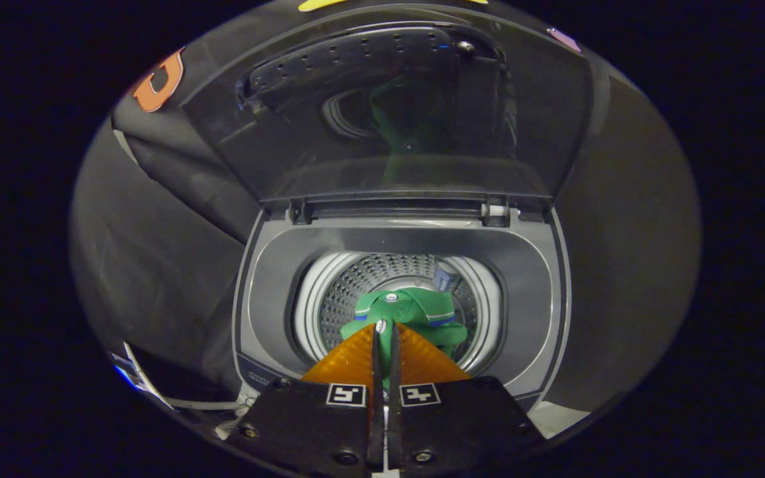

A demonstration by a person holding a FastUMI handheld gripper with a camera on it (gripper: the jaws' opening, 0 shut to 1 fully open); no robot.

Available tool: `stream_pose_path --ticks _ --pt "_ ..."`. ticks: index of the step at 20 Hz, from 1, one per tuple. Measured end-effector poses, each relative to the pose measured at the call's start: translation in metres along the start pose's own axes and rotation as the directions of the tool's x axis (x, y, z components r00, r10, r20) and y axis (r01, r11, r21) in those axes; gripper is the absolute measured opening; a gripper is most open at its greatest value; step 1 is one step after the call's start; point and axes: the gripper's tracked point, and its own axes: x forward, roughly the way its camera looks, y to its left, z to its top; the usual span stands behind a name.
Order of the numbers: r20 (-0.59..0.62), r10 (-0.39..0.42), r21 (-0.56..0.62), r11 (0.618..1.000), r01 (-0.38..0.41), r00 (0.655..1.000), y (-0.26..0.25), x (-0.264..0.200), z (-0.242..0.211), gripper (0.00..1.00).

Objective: Put the clothes into the washing machine and then close the washing machine lid.

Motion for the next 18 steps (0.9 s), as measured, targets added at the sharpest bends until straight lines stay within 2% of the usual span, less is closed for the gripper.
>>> stream_pose_path --ticks 4,5,9,11,18 --pt "0.03 -0.007 0.01 1.0 0.007 1.0 -0.002 -0.001 0.005 0.1" --pt "0.05 -0.018 0.0 1.0 0.018 0.999 -0.005 -0.003 0.008 0.09" --pt "0.077 -0.028 -0.004 1.0 0.028 0.997 -0.008 -0.006 0.011 0.91" --pt "0.082 -0.041 0.008 0.999 0.041 0.996 -0.011 -0.007 0.01 0.88" --pt "0.1 -0.038 -0.006 0.999 0.039 0.994 -0.01 -0.017 0.008 0.88"
